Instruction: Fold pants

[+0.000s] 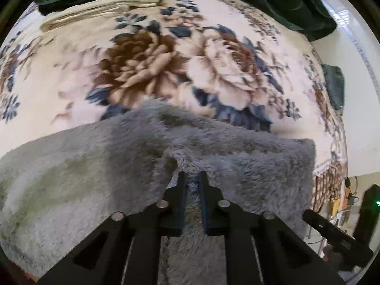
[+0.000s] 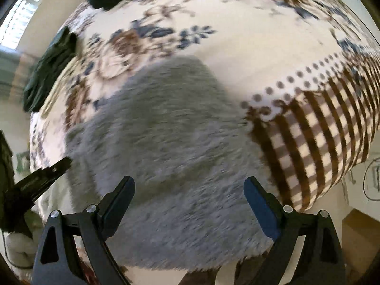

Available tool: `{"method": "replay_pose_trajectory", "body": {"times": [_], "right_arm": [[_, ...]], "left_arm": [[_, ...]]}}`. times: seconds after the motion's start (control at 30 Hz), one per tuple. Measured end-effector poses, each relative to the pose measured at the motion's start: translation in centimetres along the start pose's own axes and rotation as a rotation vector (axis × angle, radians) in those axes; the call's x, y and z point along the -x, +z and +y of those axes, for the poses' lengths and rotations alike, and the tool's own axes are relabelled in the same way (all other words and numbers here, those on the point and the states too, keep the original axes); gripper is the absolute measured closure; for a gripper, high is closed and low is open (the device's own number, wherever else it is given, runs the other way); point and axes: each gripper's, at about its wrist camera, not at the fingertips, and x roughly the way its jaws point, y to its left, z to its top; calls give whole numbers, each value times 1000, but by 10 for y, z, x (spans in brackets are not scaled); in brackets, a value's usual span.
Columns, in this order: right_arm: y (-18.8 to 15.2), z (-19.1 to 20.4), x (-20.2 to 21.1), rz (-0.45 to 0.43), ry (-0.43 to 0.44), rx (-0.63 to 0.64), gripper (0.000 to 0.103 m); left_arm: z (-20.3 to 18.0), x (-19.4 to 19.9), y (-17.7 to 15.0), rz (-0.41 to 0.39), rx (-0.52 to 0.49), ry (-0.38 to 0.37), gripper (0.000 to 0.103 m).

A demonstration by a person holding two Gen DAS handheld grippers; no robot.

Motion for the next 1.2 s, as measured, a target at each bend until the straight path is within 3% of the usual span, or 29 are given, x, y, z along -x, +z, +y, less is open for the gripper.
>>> {"method": "replay_pose_trajectory", "body": {"times": [0.23, 0.3, 0.37, 0.47, 0.57, 0.63, 0.7, 0.77, 0.83, 0.87, 0.9, 1.07, 1.2], "right_arm": [[2, -14, -2, 7, 46, -52, 8], [3, -13, -2, 13, 55, -49, 8], [4, -11, -2, 24, 63, -44, 8], [4, -6, 3, 32, 89, -32, 8], [1, -3, 8, 44, 115, -25, 8], [-2, 1, 11, 53, 127, -9, 8], [-7, 6, 11, 61, 127, 13, 8], [-10, 10, 6, 76, 114, 31, 8], [-11, 9, 0, 88, 104, 26, 8], [-11, 8, -3, 91, 103, 22, 8], [-11, 7, -6, 94, 97, 16, 8], [-8, 2, -10, 94, 116, -6, 8], [-4, 7, -7, 89, 131, -1, 8]], "left_arm": [[15, 40, 15, -144, 92, -51, 103], [20, 44, 24, -173, 105, -34, 103], [27, 38, 33, -162, 113, -49, 103], [43, 34, 28, -76, 215, -199, 101], [47, 40, 5, -5, 270, -285, 80], [43, 42, -14, 17, 276, -295, 58], [36, 32, -28, 63, 257, -266, 55], [27, 10, -36, 102, 231, -196, 55], [18, -3, -36, 88, 190, -159, 60], [14, -5, -36, 61, 167, -148, 70], [9, -6, -34, 35, 134, -136, 96], [-5, 34, -25, -126, 92, -162, 97], [3, 51, -15, -169, 88, -142, 97]]}}
